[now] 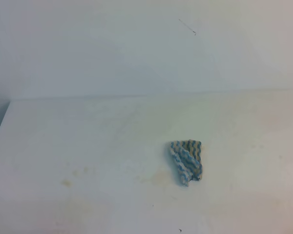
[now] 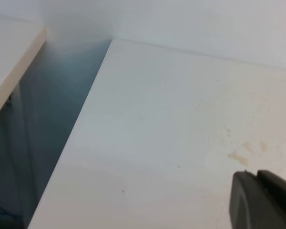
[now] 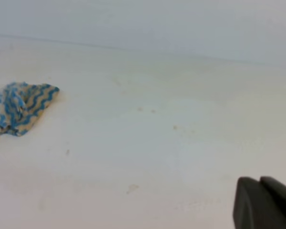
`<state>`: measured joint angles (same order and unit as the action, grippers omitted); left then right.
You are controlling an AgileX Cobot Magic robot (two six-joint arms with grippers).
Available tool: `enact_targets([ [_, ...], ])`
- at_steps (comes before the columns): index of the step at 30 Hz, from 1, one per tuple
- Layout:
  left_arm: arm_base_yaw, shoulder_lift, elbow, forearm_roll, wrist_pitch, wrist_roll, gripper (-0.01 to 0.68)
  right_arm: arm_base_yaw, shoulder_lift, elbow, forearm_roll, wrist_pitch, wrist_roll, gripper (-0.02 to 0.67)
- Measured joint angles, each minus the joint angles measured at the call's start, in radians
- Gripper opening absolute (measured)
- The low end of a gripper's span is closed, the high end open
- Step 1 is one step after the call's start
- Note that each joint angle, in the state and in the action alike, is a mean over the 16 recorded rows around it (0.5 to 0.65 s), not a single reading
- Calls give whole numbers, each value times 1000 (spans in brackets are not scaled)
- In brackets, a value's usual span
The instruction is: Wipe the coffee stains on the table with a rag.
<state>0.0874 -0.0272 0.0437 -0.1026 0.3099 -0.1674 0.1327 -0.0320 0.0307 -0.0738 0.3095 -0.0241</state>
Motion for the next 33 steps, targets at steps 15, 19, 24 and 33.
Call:
enact_targets([
  [15,0,0,0,0,1,0,1,0,0,0,0,-1,0,-4],
  [19,0,0,0,0,1,0,1,0,0,0,0,-1,0,-4],
  [24,0,0,0,0,1,0,1,0,0,0,0,-1,0,-4],
  [33,0,0,0,0,0,0,1,0,0,0,0,-1,0,-4],
])
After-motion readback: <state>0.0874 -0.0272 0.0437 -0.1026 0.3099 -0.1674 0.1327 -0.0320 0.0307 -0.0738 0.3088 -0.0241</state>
